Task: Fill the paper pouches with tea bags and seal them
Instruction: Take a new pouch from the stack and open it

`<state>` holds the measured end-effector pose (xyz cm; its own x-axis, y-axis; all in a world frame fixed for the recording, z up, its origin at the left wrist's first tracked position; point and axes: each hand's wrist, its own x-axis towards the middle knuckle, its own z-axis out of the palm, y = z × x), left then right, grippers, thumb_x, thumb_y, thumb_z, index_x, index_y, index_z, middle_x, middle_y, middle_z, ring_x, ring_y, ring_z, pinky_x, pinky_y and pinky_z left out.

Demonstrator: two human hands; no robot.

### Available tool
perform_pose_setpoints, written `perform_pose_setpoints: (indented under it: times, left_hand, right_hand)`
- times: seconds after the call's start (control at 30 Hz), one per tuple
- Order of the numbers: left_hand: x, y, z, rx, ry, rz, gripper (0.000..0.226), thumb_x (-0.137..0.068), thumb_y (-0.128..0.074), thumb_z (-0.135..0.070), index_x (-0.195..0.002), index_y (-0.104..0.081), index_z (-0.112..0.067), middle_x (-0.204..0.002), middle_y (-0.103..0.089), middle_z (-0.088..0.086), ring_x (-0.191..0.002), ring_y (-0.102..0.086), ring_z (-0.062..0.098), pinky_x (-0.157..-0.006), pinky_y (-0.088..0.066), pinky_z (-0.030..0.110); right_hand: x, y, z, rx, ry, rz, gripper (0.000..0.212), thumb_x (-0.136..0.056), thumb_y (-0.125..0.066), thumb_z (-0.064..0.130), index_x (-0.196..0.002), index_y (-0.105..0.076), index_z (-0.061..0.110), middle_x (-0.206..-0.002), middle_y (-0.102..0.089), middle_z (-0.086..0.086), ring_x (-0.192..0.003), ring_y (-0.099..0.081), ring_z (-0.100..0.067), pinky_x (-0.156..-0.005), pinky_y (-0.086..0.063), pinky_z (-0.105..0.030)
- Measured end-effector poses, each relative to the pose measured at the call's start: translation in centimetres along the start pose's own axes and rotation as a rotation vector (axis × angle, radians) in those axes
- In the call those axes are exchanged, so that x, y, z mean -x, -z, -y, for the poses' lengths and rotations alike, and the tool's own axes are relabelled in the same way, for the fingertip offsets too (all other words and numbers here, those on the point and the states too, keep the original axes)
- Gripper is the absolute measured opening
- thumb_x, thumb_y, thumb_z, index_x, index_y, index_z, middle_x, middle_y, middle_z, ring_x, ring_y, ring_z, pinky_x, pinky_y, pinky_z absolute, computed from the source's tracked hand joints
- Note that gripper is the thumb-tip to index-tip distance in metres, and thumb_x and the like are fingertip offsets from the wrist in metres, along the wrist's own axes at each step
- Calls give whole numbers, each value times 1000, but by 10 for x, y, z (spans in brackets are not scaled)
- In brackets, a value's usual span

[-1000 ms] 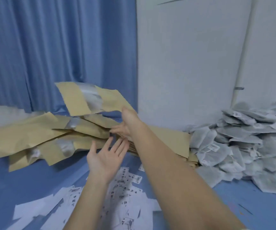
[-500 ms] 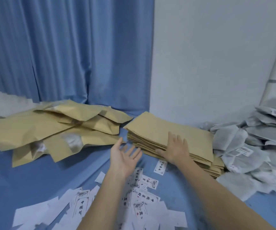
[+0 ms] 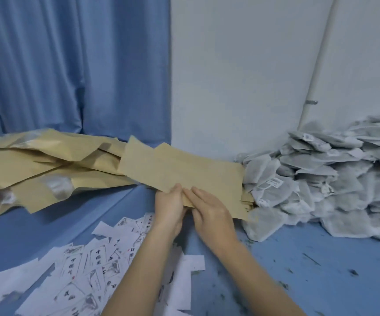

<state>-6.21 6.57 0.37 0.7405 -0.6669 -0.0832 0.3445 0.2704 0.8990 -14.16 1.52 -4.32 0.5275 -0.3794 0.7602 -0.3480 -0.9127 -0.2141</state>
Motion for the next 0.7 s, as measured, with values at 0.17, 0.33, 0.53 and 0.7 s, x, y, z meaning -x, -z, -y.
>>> perform_pose_setpoints:
  times: [0.17, 0.33, 0.53, 0.7]
  left_hand:
    - [40, 3, -12, -599, -580, -167, 33, -96, -39, -2, -126, -51, 4, -123, -59, 22, -104, -55, 33, -77, -33, 17]
    - [74, 16, -6, -1219, -1064, -28, 95, -82, -43, 18, -142, 2, -38, -153, -27, 11, -124, -41, 34, -102, -36, 40]
    - [97, 15, 21, -1461, -1144, -165, 79, -74, -58, 23, -142, -39, -14, -130, -52, 26, -98, -56, 44, -86, -47, 53]
    - [93, 10, 36, -1715, -840, 88, 85, -90, -43, 2, -149, 9, -30, -153, -17, 15, -133, -29, 34, -107, -28, 45]
  right_hand:
    - [5, 66, 28, -733, -379, 130, 48, -90, -46, 0, -129, -52, 27, -131, -56, 2, -122, -51, -8, -104, -40, -27]
    - [6, 142, 31, -1353, -679, -171, 53, -77, -53, 52, -109, -64, 11, -83, -73, 2, -74, -69, -10, -59, -54, -23]
    - [30, 155, 29, -857, -791, -373, 35, -91, -56, 28, -73, -63, -2, -67, -60, -18, -62, -55, -20, -63, -51, -37]
    - [37, 145, 7, -824, -915, -352, 10, -78, -69, 21, -71, -76, 19, -80, -71, -13, -73, -66, -29, -74, -55, -43]
